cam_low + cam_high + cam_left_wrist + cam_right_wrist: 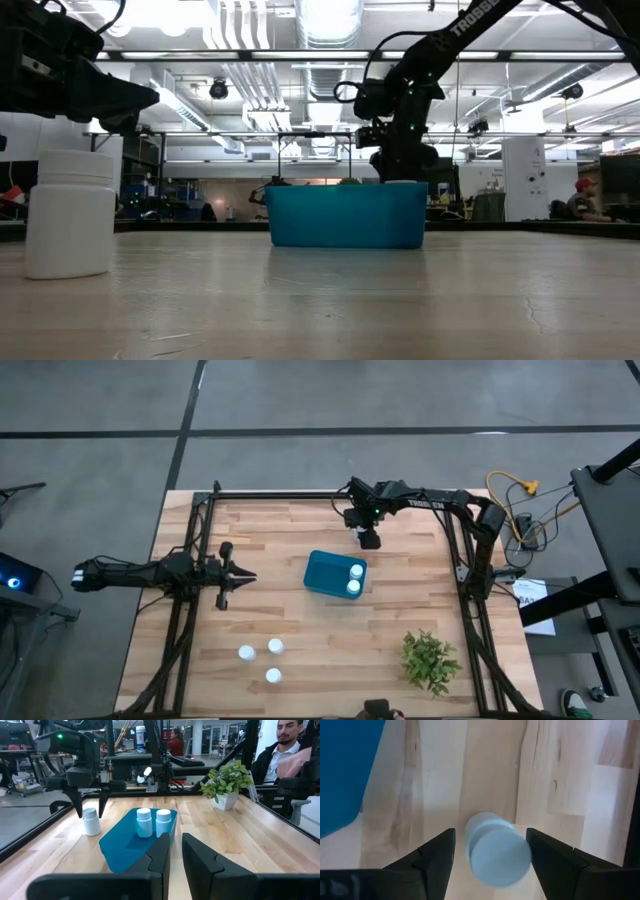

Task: Pick and place pill bottles into a basket
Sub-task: Put the white pill bottle into the blue bin

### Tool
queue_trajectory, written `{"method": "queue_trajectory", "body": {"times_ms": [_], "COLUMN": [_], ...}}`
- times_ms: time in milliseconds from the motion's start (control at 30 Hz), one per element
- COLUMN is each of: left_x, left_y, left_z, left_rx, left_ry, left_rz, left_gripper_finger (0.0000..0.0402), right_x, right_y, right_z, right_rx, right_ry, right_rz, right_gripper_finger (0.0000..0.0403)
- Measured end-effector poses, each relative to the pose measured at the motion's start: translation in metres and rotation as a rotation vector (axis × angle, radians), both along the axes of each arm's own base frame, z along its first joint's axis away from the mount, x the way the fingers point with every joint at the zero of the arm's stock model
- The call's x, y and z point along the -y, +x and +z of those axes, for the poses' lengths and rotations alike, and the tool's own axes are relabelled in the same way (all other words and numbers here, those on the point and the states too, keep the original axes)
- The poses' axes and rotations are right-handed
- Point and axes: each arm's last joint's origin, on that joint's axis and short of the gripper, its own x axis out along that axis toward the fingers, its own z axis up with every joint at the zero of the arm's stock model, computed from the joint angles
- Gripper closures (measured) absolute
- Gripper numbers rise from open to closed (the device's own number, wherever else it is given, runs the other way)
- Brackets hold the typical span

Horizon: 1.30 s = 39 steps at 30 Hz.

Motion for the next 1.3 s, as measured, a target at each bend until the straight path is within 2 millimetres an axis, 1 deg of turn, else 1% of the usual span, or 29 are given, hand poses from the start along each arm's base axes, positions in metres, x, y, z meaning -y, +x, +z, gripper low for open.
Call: {"method": "queue_trajectory", "body": {"times_ms": [167, 433, 833, 1300], "left_x": [-0.0003, -0.0003, -0.0003, -0.0003], "left_y": [0.0, 0.0, 0.0, 0.0001], "left_z": [0.0, 0.0, 0.0, -0.0002], "left_rx": [0.0, 0.0, 0.0, -0.002], "left_ry": [0.001, 0.001, 0.001, 0.0], "left_rz": [0.009, 0.01, 0.01, 0.01], "left_gripper_finger": [0.0369, 0.0369, 0.0369, 0.0369], "right_x": [0.0004, -0.0014, -0.0004, 0.0004], "right_y": [0.0005, -0.0025, -0.0039, -0.0026], "right_z": [-0.002, -0.0075, -0.01, -0.0066], "right_rx": [0.014, -0.003, 0.0, 0.009], "right_ry": [-0.007, 0.006, 0.008, 0.009], "right_rz": [0.0, -0.002, -0.013, -0.033], "right_gripper_finger": [0.0173, 0.0189, 0.0241, 0.025]}}
